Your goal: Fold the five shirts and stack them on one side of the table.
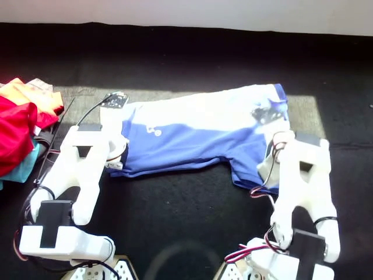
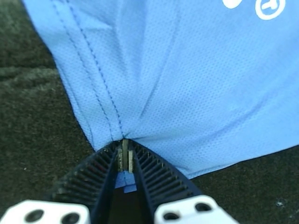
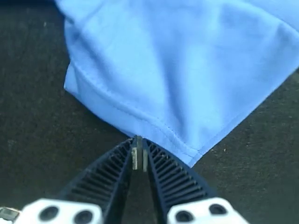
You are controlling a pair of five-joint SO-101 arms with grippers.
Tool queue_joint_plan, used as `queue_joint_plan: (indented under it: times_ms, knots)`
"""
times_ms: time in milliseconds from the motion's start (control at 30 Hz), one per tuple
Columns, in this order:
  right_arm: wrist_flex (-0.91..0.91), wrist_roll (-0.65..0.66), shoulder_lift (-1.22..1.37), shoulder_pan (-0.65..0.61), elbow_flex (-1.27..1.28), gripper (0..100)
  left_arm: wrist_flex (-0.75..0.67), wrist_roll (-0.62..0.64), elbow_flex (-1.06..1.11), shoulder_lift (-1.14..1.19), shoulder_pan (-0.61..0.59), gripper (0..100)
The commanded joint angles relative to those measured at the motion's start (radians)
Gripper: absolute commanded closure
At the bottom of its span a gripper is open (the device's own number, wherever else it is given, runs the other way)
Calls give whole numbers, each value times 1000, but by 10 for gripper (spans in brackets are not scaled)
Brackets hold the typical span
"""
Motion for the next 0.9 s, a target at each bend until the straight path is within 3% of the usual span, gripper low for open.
queue_joint_plan:
  times_ms: [0,133,533,867]
  knots:
    - [-16,129,-61,-1,36,897,0,11,-18,12,-24,991]
    - [56,276,-62,5,25,811,0,11,-18,13,-24,991]
    - [54,485,-51,19,5,811,0,12,-18,13,-24,991]
    - [-275,597,-51,65,251,811,0,14,-18,13,-24,991]
